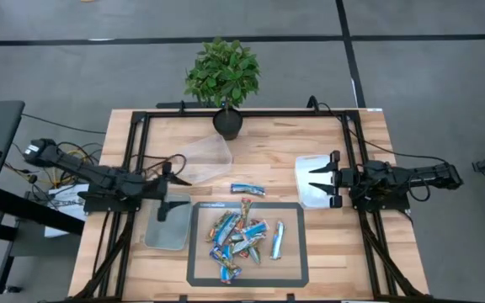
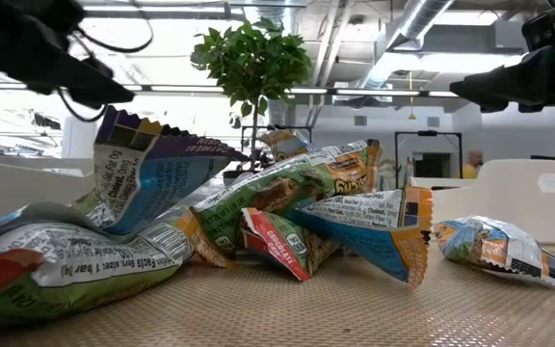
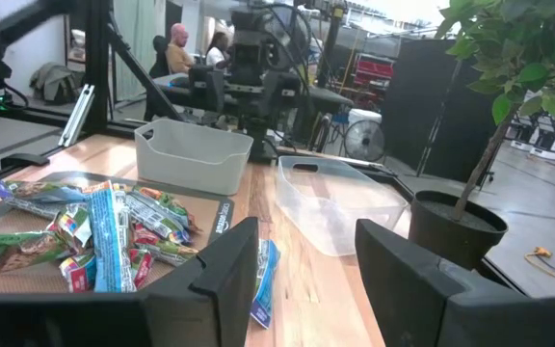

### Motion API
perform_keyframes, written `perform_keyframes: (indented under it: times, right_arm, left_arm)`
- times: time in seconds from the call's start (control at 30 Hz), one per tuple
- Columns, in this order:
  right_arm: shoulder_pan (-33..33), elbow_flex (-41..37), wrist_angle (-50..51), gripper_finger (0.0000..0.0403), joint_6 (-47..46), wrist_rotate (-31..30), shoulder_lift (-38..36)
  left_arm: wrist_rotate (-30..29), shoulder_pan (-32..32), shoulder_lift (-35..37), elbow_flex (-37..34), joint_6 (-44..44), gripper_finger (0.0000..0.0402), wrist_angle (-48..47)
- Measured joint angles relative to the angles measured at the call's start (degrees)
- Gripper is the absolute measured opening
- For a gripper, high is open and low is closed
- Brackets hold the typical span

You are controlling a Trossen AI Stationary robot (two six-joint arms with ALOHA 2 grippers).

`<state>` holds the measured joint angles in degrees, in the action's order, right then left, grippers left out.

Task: Pick and place Granola Bars by type
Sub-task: Put the blue granola bar into the transparent bin

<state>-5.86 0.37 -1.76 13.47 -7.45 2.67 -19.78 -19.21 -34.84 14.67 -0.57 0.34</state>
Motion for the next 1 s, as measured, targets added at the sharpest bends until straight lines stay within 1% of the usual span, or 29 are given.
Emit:
perform_keyframes:
  times: [0.27, 0.37, 0.47, 0.63, 0.73, 0.8, 1.0]
  right_arm:
    - [-0.01, 0.01, -0.06, 0.0171, 0.0, -0.02, 0.01]
    - [-0.01, -0.01, -0.1, 0.0171, 0.0, -0.04, 0.0]
    - [0.01, 0.01, -0.13, 0.0171, 0.0, -0.04, 0.0]
    - [0.01, -0.01, -0.16, 0.0171, 0.0, -0.08, 0.01]
    - [0.0, 0.0, -0.17, 0.0171, 0.0, -0.08, 0.0]
    - [-0.01, 0.0, -0.18, 0.0171, 0.0, -0.08, 0.0]
    - [-0.01, -0.01, -0.18, 0.0171, 0.0, -0.08, -0.01]
  left_arm:
    - [-2.03, 0.85, -32.85, 18.56, 10.21, 0.027, 0.99]
    - [-2.17, 1.47, -43.24, 25.42, 13.27, 0.027, 0.97]
    - [-3.37, 2.44, -51.71, 31.05, 15.54, 0.027, 0.89]
    - [-8.39, 5.18, -61.35, 37.6, 18.56, 0.027, 0.7]
    - [-10.64, 6.92, -64.86, 39.85, 19.7, 0.027, 0.57]
    - [-10.29, 8.08, -66.77, 40.54, 20.13, 0.027, 0.38]
    - [-4.46, 12.27, -71.27, 40.75, 20.23, 0.027, -0.61]
